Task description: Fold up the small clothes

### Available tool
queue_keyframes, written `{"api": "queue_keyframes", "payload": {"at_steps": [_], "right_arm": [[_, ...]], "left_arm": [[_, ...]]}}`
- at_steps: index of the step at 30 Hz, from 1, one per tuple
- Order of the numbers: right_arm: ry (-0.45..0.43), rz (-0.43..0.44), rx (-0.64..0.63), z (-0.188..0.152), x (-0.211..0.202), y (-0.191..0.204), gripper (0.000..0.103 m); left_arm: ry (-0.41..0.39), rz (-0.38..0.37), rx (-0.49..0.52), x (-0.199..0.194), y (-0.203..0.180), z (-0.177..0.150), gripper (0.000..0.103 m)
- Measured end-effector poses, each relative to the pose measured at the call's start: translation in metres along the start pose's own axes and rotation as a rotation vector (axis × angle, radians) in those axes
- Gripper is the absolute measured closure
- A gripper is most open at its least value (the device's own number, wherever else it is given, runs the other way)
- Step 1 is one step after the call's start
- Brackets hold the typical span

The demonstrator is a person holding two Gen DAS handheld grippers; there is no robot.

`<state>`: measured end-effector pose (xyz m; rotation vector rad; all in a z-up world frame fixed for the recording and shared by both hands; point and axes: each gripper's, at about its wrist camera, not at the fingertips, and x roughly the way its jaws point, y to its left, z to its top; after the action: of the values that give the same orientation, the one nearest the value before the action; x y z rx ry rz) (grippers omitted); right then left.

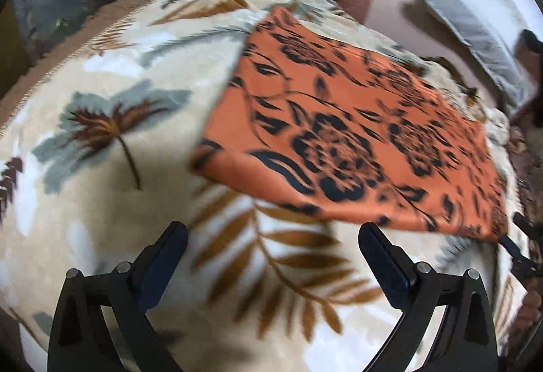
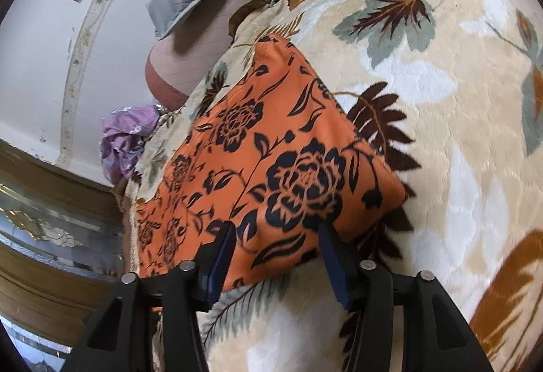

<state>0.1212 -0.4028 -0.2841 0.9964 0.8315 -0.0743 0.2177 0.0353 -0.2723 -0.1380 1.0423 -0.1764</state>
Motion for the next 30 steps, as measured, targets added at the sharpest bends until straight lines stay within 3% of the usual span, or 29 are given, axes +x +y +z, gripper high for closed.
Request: {"api": "queue_keyframes", "payload": {"at_steps": [4,8,14,20,30], "right_arm": [[0.016,0.012,0.033,-0.002,-0.001,-0.009,0.047],[0.039,0.054,0.126,0.002,0.002,-0.026,0.047],[0.065,0.122,0.242,0.010,0.016,-0.041,0.042],[0.058,0.151,0.245,0.016,0.016,-0.037,0.041],[0.077,0.166,0.067,0.007,0.009,0.001,0.041]], "left_arm": [[-0.005,-0.067,0.017,0.000,-0.011,-0.002,0.002],[-0.001,-0.158,-0.047,0.003,-0.006,0.006,0.002],[-0.021,-0.233,-0.135,0.012,0.004,0.020,0.002],[-0.028,-0.193,-0.102,0.013,-0.005,0.021,0.003],[-0.030,-0.129,-0.035,0.011,-0.015,0.012,0.003]]}}
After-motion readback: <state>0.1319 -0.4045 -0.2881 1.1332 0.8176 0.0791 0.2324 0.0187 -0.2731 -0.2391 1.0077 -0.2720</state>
